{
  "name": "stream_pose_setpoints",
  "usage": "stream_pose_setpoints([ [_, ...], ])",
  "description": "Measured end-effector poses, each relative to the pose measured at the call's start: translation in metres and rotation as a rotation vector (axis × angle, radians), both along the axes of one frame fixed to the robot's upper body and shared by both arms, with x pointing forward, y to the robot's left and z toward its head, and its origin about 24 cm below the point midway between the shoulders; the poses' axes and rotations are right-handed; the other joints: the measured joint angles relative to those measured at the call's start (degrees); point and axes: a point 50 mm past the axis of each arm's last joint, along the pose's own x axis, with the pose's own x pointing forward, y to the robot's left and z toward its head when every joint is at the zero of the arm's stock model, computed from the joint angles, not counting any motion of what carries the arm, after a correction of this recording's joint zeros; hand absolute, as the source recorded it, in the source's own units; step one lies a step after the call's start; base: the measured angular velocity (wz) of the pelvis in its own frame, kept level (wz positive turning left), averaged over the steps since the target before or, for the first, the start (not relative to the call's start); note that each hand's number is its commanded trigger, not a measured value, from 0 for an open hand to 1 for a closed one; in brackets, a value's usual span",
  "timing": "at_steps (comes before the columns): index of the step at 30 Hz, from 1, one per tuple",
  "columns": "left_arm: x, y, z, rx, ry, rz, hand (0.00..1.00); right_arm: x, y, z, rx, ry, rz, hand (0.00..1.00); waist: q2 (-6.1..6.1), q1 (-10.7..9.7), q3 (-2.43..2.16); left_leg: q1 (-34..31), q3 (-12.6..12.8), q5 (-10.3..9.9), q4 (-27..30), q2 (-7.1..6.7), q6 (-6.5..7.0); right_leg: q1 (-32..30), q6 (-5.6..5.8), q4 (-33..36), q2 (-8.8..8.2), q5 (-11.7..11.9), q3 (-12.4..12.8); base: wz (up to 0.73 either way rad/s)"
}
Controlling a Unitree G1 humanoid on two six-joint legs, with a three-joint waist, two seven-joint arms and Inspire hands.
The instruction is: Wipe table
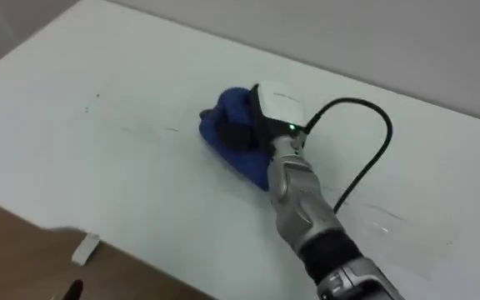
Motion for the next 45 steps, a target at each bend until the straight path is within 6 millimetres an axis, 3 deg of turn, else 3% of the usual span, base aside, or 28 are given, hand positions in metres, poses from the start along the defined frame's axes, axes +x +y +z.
stream_pose_setpoints([
  [2,0.001,0.001,0.001,0.003,-0.017,0.002,0.00,-0.014,-0.007,-0.011,0.045,-0.009,-0.020,1.00,0.50,-2.10,0.28,0.32,-0.27,0.02,0.01,-0.30,0.04,1.04,0.10,-0.73,-0.02,-0.06,0.07,0.21],
  [5,0.011,0.003,0.007,0.009,-0.096,0.001,0.00,-0.032,-0.019,-0.021,0.054,-0.055,-0.051,1.00,0.46,-5.19,0.17,0.55,-0.22,0.01,0.01,-0.60,0.05,1.91,0.77,-1.94,-0.06,-0.49,0.07,0.00],
  [10,0.022,0.004,0.012,0.034,-0.157,-0.037,0.00,-0.068,-0.068,-0.038,0.014,-0.087,-0.219,1.00,1.08,-8.81,-0.37,1.54,1.01,-0.05,0.27,-0.81,0.18,2.73,1.33,-2.43,-0.33,-0.84,0.79,-0.10],
  [11,0.021,0.004,0.012,0.038,-0.155,-0.043,0.00,-0.073,-0.074,-0.040,0.009,-0.087,-0.244,1.00,1.17,-9.02,-0.53,1.58,1.04,-0.05,0.32,-0.82,0.20,2.78,1.30,-2.40,-0.34,-0.83,0.87,0.00],
  [12,0.020,0.005,0.012,0.040,-0.153,-0.038,0.00,-0.083,-0.085,-0.045,0.008,-0.081,-0.301,1.00,1.31,-9.16,-1.02,1.75,1.08,-0.04,0.36,-0.82,0.22,2.95,1.29,-2.36,-0.33,-0.82,1.12,-0.07],
  [13,0.018,0.005,0.011,0.038,-0.148,-0.033,0.00,-0.091,-0.095,-0.048,0.006,-0.071,-0.348,1.00,1.46,-9.05,-1.13,2.49,1.33,-0.04,0.29,-0.81,0.23,3.44,1.30,-2.23,-0.32,-0.86,1.88,-0.09],
  [16,0.016,0.002,0.010,0.025,-0.148,-0.023,0.00,-0.097,-0.104,-0.053,0.013,-0.044,-0.395,1.00,1.54,-9.17,-1.18,2.97,1.42,-0.23,0.29,-0.80,0.00,3.72,1.18,-1.77,-0.18,-1.24,3.45,-0.04],
  [20,0.015,-0.004,0.007,0.011,-0.152,-0.010,0.00,-0.085,-0.102,-0.050,0.039,-0.019,-0.398,1.00,1.41,-8.88,-1.15,3.03,1.49,-0.01,1.19,-0.70,0.34,3.62,0.91,-1.33,-0.15,-1.09,4.15,-0.05],
  [21,0.014,-0.008,0.006,0.000,-0.151,-0.002,0.00,-0.080,-0.098,-0.049,0.047,-0.002,-0.390,0.96,1.44,-8.95,-1.13,3.04,1.87,0.00,1.20,-0.66,0.34,3.18,0.90,-0.85,-0.10,-1.09,5.31,-0.13],
  [22,0.013,-0.012,0.004,-0.019,-0.151,0.019,0.00,-0.074,-0.095,-0.047,0.049,0.012,-0.380,0.73,1.48,-9.16,-1.09,3.20,2.15,0.00,1.18,-0.66,0.36,3.04,0.86,-0.71,-0.02,-1.06,6.22,-0.15],
  [23,0.013,-0.013,0.003,-0.030,-0.155,0.031,0.00,-0.072,-0.094,-0.046,0.051,0.020,-0.375,0.58,1.48,-9.11,-1.09,3.36,2.34,-0.03,1.06,-0.64,0.32,3.04,0.84,-0.73,0.08,-1.05,6.84,-0.15],
  [24,0.013,-0.016,0.002,-0.042,-0.156,0.039,0.00,-0.066,-0.094,-0.044,0.042,0.039,-0.367,0.16,1.46,-9.10,-1.08,3.59,2.68,-0.19,0.74,-0.52,0.08,3.02,0.83,-0.73,0.21,-1.05,7.42,-0.17],
  [25,0.014,-0.019,0.002,-0.046,-0.153,0.024,0.00,-0.061,-0.091,-0.042,0.040,0.058,-0.354,0.00,1.50,-9.01,-1.06,3.68,2.95,-0.19,0.68,-0.40,0.06,2.84,0.72,-0.76,0.34,-0.98,7.91,-0.15],
  [32,0.018,-0.029,0.000,-0.063,-0.145,-0.045,0.00,-0.052,-0.074,-0.034,-0.013,0.093,-0.262,0.00,1.53,-9.00,-0.88,3.76,3.46,-0.20,0.26,-0.12,0.05,2.23,0.33,-0.35,0.54,-0.70,8.54,-0.05],
  [36,0.026,-0.032,0.002,-0.071,-0.167,-0.066,0.00,-0.049,-0.072,-0.029,-0.048,0.091,-0.235,0.00,1.52,-9.06,-0.39,3.84,3.56,-0.23,-0.13,-0.07,0.01,2.13,0.34,-0.60,0.66,-0.71,8.56,0.00],
  [45,0.042,-0.034,0.008,-0.098,-0.223,-0.070,0.00,-0.052,-0.071,-0.017,-0.040,0.060,-0.216,0.00,1.61,-9.50,-0.28,3.43,4.34,-0.28,-0.46,0.06,-0.04,1.00,0.35,-0.71,0.68,-0.71,8.53,-0.03],
])
